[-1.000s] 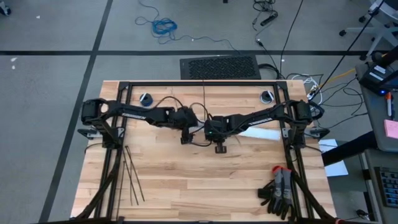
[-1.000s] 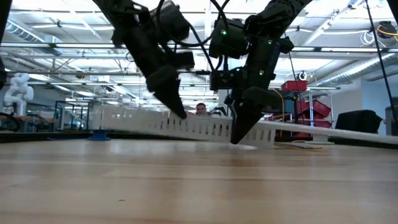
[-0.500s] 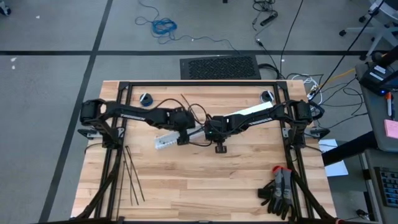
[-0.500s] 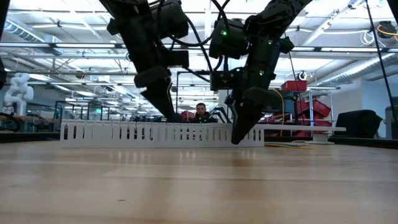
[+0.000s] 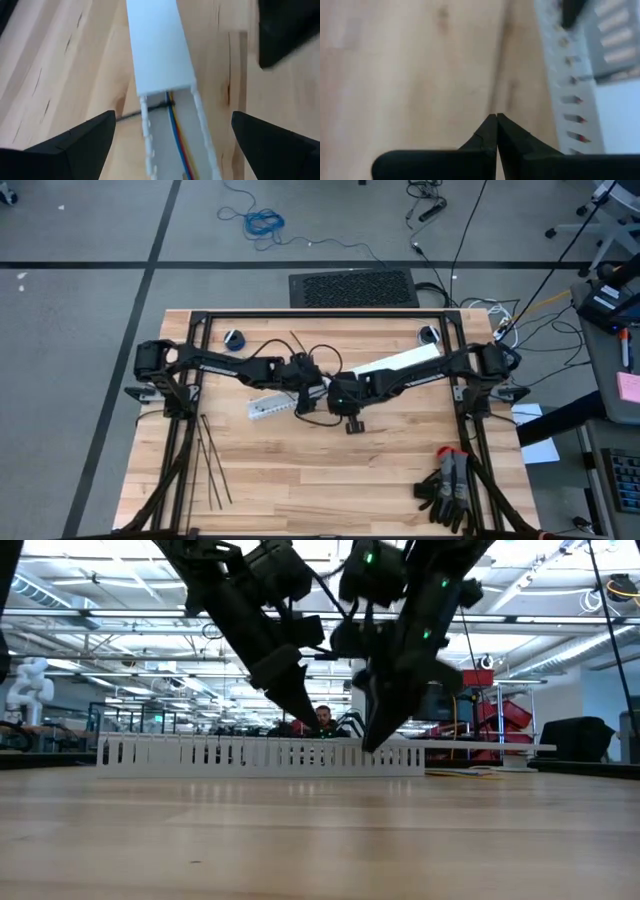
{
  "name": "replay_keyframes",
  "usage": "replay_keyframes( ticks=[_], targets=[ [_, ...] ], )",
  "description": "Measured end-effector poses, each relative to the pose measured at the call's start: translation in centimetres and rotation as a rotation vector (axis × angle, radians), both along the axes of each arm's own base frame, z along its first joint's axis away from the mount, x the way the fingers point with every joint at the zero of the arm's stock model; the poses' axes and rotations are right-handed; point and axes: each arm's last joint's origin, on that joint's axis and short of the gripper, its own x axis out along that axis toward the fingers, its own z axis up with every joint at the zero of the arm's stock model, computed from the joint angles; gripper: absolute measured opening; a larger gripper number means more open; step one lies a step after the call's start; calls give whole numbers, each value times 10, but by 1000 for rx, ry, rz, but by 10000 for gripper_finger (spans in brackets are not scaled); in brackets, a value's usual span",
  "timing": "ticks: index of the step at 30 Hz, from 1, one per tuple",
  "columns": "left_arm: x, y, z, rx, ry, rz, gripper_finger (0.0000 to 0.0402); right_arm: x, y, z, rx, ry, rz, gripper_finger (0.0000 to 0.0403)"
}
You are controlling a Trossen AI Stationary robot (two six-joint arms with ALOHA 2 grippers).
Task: Ziptie cables
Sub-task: Close the white cable duct
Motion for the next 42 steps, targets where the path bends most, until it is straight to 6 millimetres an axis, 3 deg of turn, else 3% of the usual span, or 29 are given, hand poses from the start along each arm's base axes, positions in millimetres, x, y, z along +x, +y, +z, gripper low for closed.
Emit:
replay_keyframes(
  ticks=[4, 9, 14, 22, 31, 37, 42],
  targets=[
    [6, 1, -5, -14, -37, 18, 393, -6, 4, 19, -14, -42, 33, 0],
    [14, 1, -32, -33, 2, 37, 393, -11, -5, 38, -69, -92, 30, 0],
    [17, 10, -56, -27, 53, 74, 393, -20, -30, 39, -136, -25, -54, 0],
    [17, 14, -59, -46, 57, 100, 392, -22, -55, 39, -120, -26, -55, 0],
    [16, 11, -60, -37, 74, 90, 318, -19, -81, 9, -43, -112, -51, 0],
    [14, 12, -61, -21, 104, 73, 270, -19, -80, 0, 15, -187, -47, 0],
    [14, 14, -66, -13, 116, 66, 258, -20, -78, -6, 58, -250, -49, 0]
  ],
)
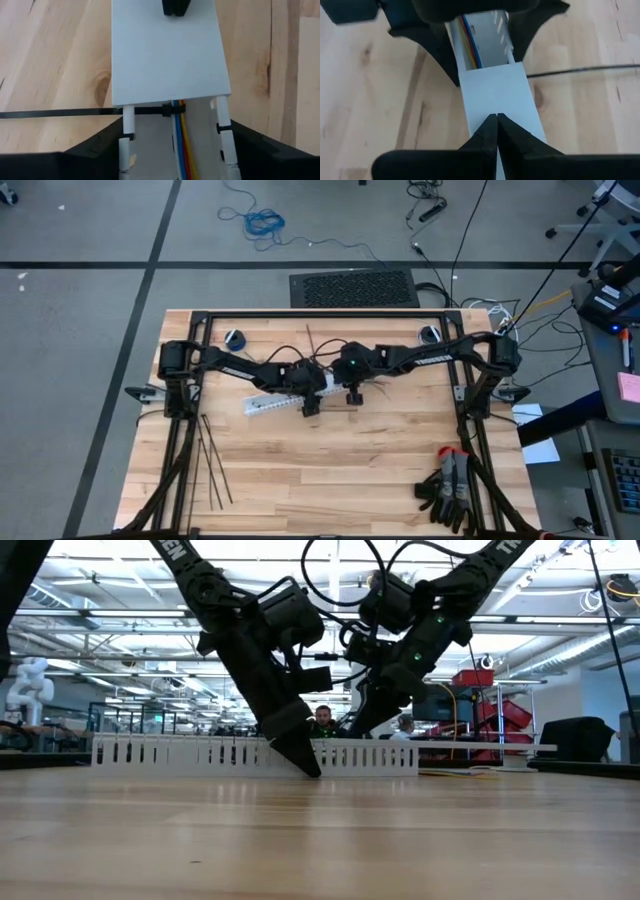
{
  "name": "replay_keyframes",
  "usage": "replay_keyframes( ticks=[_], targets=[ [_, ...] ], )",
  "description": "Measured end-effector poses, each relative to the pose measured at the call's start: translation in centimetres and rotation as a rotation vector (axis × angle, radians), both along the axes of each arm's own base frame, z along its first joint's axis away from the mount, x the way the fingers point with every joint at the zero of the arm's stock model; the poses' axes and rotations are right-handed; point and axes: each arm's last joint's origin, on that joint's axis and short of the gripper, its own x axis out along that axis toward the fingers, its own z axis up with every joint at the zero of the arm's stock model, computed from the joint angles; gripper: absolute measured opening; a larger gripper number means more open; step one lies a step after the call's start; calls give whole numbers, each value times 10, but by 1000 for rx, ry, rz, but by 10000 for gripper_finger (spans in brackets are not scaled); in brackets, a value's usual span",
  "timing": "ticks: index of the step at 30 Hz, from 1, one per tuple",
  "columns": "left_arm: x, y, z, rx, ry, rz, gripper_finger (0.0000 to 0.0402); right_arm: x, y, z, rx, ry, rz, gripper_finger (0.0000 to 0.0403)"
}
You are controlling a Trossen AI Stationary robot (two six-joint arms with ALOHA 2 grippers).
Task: Ziptie cables
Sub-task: Close the white cable duct
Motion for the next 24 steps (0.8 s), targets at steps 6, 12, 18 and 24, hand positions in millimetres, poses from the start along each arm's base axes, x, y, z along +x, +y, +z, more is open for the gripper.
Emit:
replay_keyframes(
  ticks=[6, 12, 18, 24],
  targets=[
    [1, 0, -5, -10, 0, 6, 256, -2, 2, -4, 14, -19, -7, 0],
    [2, 0, -5, -14, -11, 10, 256, 4, 6, -5, 78, -75, 42, 0],
    [3, 0, -4, -18, -29, 15, 256, 15, 16, -30, 101, -83, 103, 0],
    [3, 0, -4, -18, -32, 15, 256, 15, 20, -9, 71, -151, 115, 0]
  ],
)
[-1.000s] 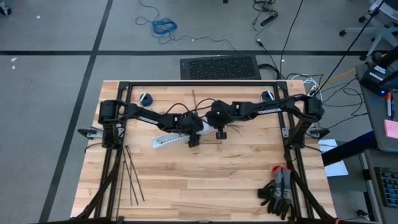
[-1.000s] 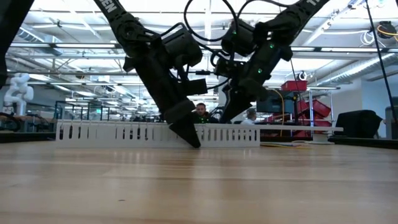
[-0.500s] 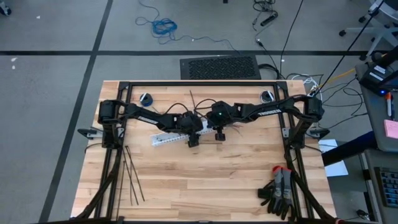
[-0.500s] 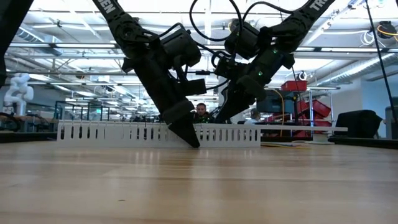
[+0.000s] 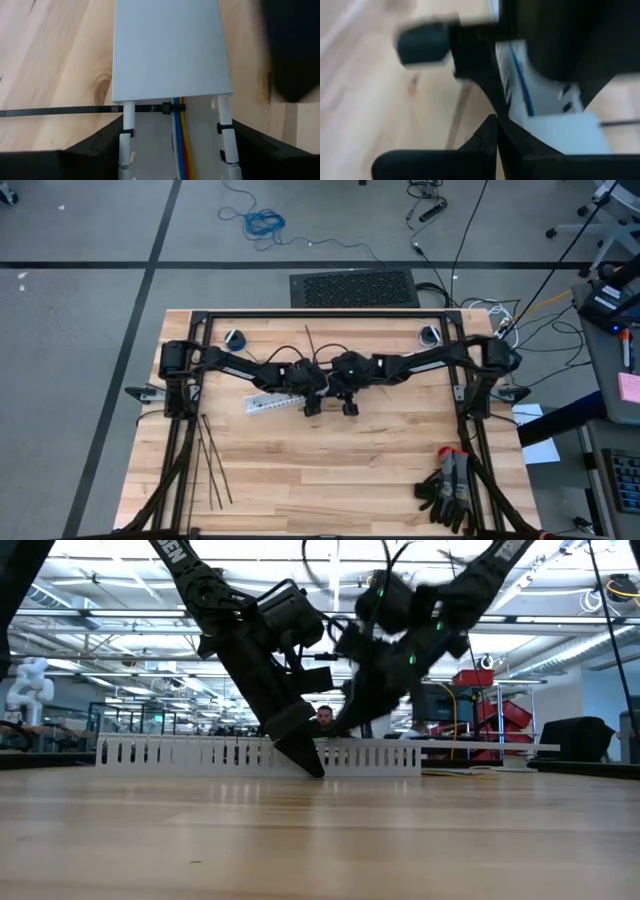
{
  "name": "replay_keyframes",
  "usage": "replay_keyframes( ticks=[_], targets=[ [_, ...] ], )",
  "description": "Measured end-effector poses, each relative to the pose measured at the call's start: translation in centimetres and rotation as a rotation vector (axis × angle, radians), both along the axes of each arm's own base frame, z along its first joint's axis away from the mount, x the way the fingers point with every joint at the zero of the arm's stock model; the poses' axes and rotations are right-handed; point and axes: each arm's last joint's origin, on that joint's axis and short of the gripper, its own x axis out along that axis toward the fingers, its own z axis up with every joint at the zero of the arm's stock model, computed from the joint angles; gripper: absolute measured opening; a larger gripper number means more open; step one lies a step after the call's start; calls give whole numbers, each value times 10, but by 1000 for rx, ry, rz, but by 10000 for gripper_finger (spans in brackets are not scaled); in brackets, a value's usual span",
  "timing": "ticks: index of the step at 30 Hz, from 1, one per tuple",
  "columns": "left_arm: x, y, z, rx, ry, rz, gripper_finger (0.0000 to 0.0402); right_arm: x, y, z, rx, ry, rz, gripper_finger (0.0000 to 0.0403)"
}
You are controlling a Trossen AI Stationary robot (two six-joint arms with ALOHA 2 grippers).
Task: Ziptie cables
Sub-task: Close the white cable duct
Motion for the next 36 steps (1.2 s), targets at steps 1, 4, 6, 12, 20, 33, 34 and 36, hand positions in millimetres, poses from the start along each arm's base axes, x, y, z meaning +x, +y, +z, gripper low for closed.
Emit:
replay_keyframes(
  ticks=[1, 4, 6, 12, 20, 33, 34, 36],
  targets=[
    [0, 0, 0, 0, 0, 0, 256, -1, 2, 7, -3, -19, 5, 0],
    [0, 0, 0, -1, 0, 0, 256, -9, 7, 29, -9, -48, 13, 0],
    [0, 0, 0, 0, 0, -1, 256, -15, 6, 39, -35, -35, -12, 0],
    [0, 0, 0, 0, -4, -2, 256, -22, -3, 38, -70, 28, -83, 0],
    [0, 0, 0, -2, -4, -2, 256, -15, -20, 9, -58, 89, -136, 0],
    [1, 0, 0, -1, -13, -2, 256, 0, -3, 13, -42, -47, -105, 0],
    [1, 0, 0, -1, -13, -3, 256, -2, -2, 21, -51, -65, -109, 0],
    [1, 0, 1, 0, -14, -3, 256, -8, 2, 34, -71, -66, -124, 0]
  ],
)
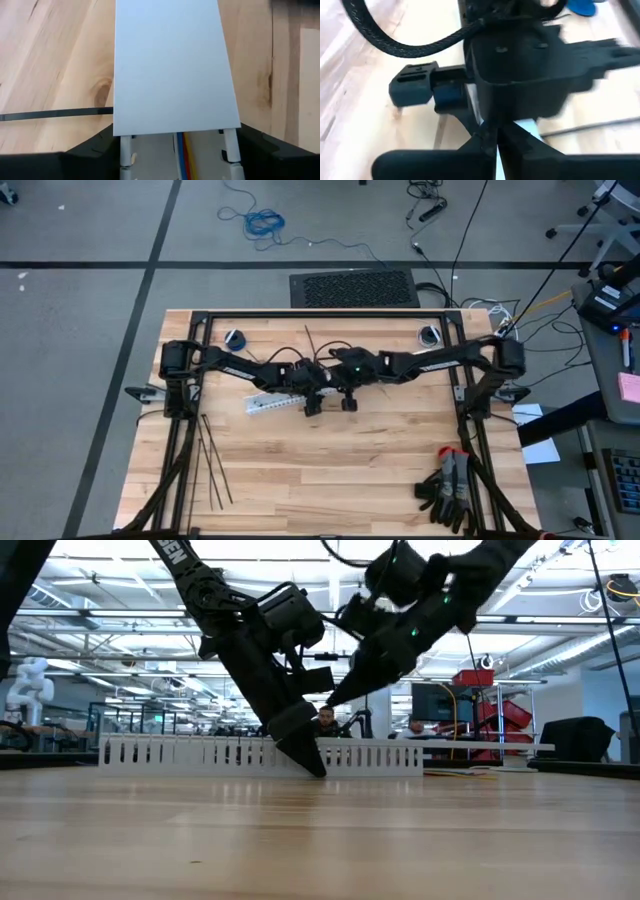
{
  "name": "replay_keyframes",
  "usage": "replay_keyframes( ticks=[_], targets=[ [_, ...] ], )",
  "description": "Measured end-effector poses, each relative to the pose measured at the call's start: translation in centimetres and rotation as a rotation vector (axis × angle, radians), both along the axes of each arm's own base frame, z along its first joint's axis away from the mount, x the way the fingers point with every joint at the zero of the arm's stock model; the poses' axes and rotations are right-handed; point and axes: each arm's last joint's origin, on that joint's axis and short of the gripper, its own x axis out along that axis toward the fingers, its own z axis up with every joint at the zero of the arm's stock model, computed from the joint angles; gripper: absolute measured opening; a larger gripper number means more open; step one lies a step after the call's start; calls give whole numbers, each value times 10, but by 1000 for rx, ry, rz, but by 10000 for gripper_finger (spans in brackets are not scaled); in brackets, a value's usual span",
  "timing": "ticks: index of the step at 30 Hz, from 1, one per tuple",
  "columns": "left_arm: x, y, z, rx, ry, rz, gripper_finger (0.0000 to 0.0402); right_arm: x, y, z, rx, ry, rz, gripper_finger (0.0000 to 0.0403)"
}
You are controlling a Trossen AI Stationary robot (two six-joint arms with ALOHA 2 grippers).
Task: Ziptie cables
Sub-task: Close the white cable duct
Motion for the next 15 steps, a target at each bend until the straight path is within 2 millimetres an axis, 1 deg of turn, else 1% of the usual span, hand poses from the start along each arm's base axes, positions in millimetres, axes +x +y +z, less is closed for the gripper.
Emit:
replay_keyframes(
  ticks=[3, 5, 8, 15],
  targets=[
    [0, 0, 0, 1, -5, -1, 256, -10, 3, 14, -37, 22, -35, 0],
    [1, 0, 1, 2, -7, -2, 256, -14, 3, 18, -39, 47, -43, 0],
    [1, 0, 1, 2, -10, -2, 256, -18, -2, 9, -30, 117, -64, 0],
    [1, 0, 1, 0, -10, -1, 256, -12, -14, -11, -26, 153, -102, 0]
  ],
)
